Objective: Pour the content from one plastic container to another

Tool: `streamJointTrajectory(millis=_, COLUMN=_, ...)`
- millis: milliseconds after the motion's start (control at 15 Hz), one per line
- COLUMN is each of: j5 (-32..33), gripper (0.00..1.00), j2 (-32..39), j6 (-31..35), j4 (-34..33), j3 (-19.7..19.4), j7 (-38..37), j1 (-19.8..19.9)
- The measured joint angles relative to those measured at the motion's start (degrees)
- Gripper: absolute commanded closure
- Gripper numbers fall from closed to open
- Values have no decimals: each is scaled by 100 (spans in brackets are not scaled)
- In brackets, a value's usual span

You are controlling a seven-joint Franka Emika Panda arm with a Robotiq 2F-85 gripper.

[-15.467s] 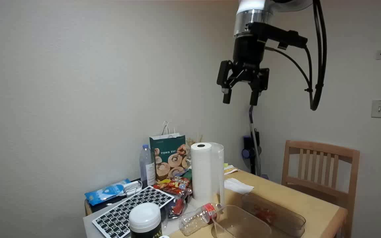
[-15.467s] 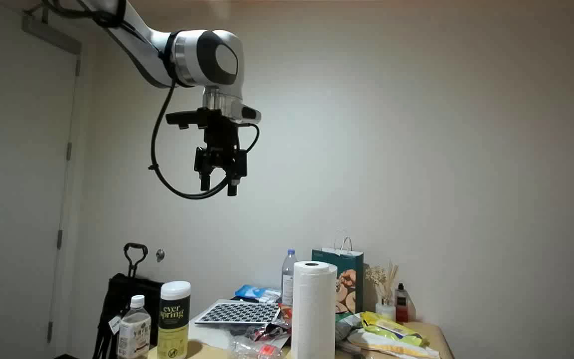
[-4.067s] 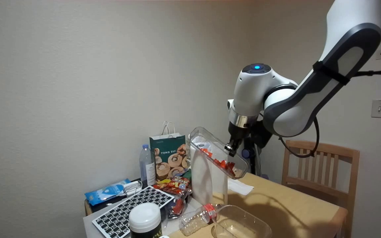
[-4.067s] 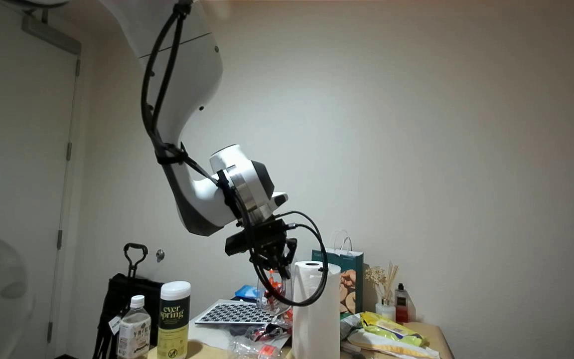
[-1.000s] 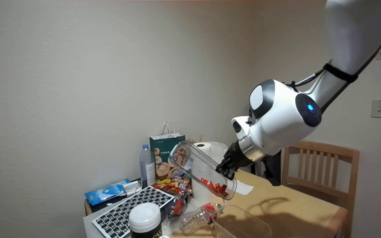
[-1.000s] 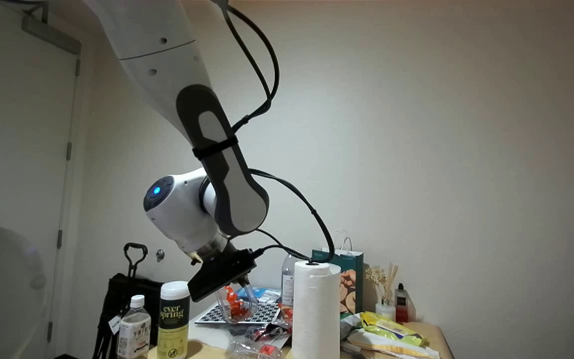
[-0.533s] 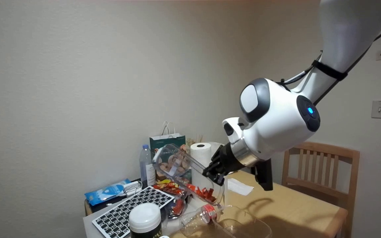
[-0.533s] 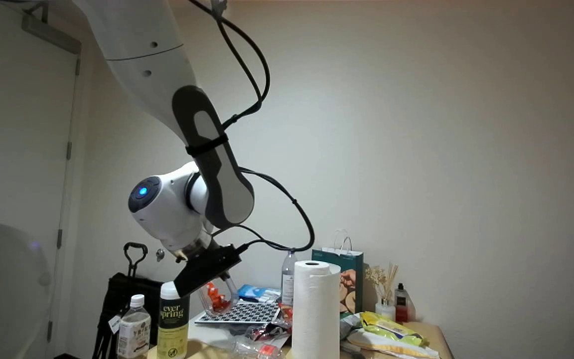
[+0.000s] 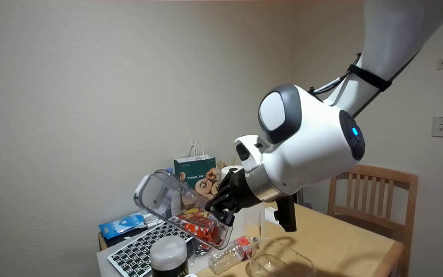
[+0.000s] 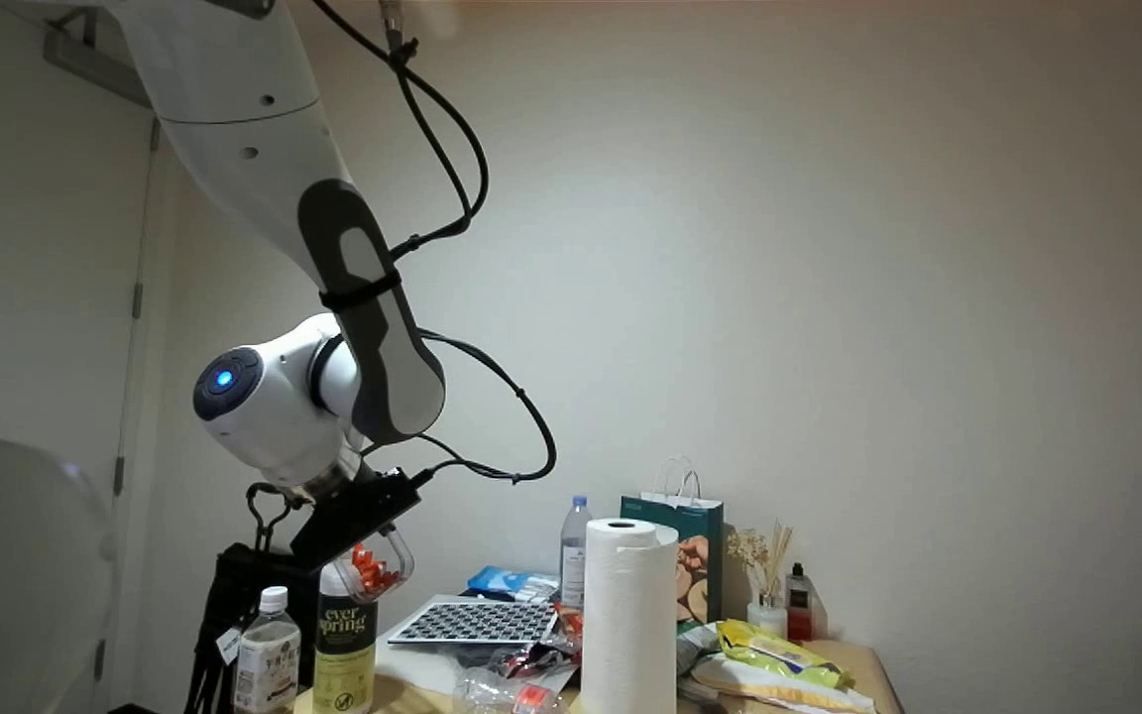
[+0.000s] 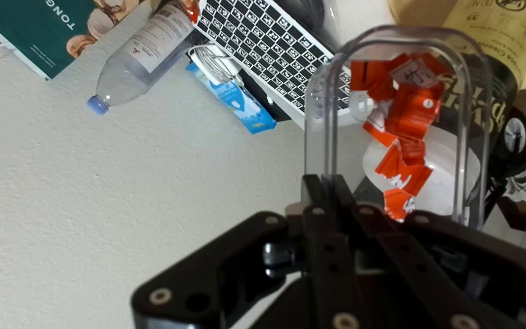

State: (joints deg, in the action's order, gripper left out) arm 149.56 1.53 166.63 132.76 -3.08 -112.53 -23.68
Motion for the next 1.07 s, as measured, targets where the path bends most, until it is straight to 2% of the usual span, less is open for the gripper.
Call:
streamJointTrajectory(millis=333, j5=0, gripper=94, j2=7, j6=301, j4=25, j3=-25, j7=6, j1=19)
streamJointTrajectory(millis=533, j5=-23, gripper=95, j2=16, j6=427, j4=236, j3=-289, j7=352, j1=122)
streamJointTrajectory(millis=667, j5=-577, gripper=94, j2=22, j6=177, j4=487, j3=-252, j7=1112, j1=605)
streamJointTrajectory(millis=733, j5=-654, gripper=94, j2=34, j6=146, j4=553, j3=-253, j7=1261, j1=747)
streamJointTrajectory(millis=1067, j5=-646, gripper=95, j2=56, j6=133, j4=529, j3=-254, j7=1231, j1=616)
